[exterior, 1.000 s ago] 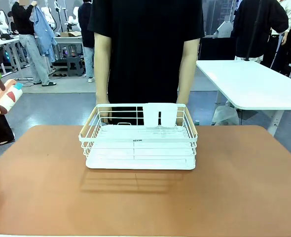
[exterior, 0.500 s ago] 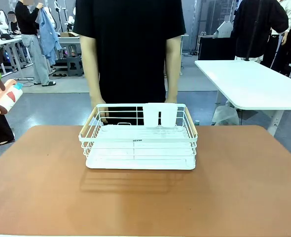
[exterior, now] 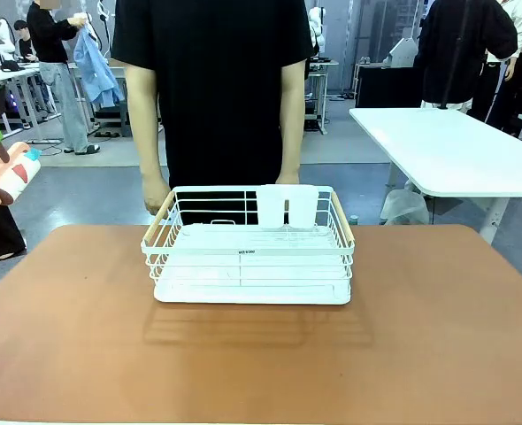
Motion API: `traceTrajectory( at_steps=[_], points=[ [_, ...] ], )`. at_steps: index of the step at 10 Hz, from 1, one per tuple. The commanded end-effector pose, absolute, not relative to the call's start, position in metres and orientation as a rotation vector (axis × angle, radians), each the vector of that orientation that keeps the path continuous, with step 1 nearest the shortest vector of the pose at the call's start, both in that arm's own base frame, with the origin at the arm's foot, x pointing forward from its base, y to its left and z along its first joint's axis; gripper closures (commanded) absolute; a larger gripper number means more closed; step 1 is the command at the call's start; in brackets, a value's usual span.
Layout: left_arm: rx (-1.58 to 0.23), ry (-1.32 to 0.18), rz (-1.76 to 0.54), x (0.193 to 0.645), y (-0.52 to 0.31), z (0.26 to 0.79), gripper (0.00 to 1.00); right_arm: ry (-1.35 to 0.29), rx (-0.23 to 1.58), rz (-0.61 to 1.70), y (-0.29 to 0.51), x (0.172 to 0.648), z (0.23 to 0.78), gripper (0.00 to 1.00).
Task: Clean the table.
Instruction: Place the Lint Roller down when the Dish drying rack is positioned in the middle of the table.
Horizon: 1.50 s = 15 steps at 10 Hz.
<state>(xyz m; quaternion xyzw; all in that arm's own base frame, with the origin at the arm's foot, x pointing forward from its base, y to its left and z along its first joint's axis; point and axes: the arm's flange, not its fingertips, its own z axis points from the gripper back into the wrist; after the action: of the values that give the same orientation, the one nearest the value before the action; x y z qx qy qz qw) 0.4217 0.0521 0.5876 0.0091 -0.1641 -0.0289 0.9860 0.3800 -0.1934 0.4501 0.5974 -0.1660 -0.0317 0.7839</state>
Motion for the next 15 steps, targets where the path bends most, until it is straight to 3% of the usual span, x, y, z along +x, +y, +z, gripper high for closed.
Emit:
traceTrajectory(
  at_steps=[1, 3, 4, 6, 7, 11, 15],
  points=[
    [0.018, -0.330, -0.058, 0.422, 0.052, 0.588, 0.79, -0.379, 1.304, -0.049, -0.193, 0.381, 0.452, 0.00],
    [-0.068, -0.330, 0.047, 0.423, 0.040, 0.589, 0.79, -0.379, 1.304, -0.049, -0.193, 0.381, 0.452, 0.00],
    [-0.035, -0.410, 0.307, 0.430, 0.034, 0.587, 0.79, -0.379, 1.304, -0.049, -0.193, 0.381, 0.452, 0.00],
    [-0.057, -0.303, 0.978, 0.444, 0.022, 0.580, 0.79, -0.379, 1.304, -0.049, -0.193, 0.381, 0.452, 0.00],
    [-0.039, -0.358, 1.106, 0.449, 0.020, 0.569, 0.79, -0.379, 1.304, -0.049, -0.193, 0.381, 0.452, 0.00],
    [-0.132, -0.426, 1.473, 0.489, 0.015, 0.543, 0.79, -0.379, 1.304, -0.049, -0.193, 0.381, 0.452, 0.00],
    [-0.199, -0.435, 1.624, 0.527, 0.017, 0.495, 0.79, -0.379, 1.304, -0.049, -0.193, 0.381, 0.452, 0.00]
  ],
)
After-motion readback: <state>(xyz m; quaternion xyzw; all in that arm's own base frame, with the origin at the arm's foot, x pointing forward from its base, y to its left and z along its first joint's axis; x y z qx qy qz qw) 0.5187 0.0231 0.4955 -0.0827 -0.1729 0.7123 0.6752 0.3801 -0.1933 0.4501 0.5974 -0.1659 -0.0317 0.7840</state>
